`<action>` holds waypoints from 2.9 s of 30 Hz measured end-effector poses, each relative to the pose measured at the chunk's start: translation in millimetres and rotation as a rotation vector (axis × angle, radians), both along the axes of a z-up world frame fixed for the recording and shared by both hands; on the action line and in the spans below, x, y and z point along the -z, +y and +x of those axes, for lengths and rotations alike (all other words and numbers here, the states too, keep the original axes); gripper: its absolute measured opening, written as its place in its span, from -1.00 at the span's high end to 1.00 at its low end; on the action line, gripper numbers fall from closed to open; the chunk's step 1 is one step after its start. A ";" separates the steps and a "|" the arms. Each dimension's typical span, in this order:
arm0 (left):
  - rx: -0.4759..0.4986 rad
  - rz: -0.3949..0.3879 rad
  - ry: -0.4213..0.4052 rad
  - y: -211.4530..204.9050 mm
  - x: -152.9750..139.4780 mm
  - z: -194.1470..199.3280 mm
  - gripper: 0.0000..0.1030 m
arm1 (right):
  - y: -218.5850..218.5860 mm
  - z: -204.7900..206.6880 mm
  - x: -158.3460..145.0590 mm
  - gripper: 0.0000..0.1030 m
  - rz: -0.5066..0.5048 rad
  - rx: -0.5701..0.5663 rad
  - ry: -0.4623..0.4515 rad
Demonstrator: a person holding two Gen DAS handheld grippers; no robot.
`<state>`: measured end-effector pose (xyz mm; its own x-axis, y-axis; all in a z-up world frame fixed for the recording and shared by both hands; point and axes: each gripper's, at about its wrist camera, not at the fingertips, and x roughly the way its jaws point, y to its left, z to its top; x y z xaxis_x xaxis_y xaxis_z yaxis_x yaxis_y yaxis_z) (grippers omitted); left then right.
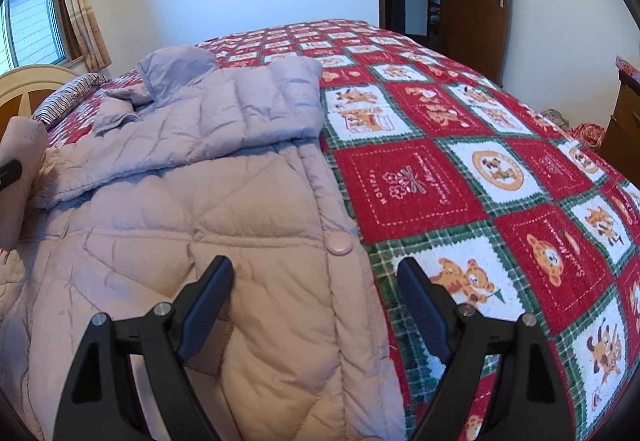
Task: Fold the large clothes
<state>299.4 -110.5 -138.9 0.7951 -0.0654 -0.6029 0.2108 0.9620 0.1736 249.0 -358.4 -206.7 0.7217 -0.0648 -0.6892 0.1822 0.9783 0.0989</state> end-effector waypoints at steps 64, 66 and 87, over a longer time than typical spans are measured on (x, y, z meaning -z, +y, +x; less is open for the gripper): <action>-0.658 -0.306 0.038 237.9 65.1 4.1 -0.74 | 151.7 66.0 -46.6 0.88 0.221 -0.333 0.033; -0.674 -0.336 0.070 245.5 70.9 6.1 -0.74 | 139.0 63.0 -57.4 0.89 0.193 -0.315 -0.001; -0.502 -0.147 0.069 203.7 -14.1 93.9 -0.74 | 115.0 61.8 -94.8 0.26 0.073 -0.238 -0.108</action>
<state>393.3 93.2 -124.8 0.7090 0.2250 -0.6684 -0.2756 0.9608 0.0311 310.7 -243.4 -111.9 0.7805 0.1628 -0.6036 -0.0678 0.9818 0.1772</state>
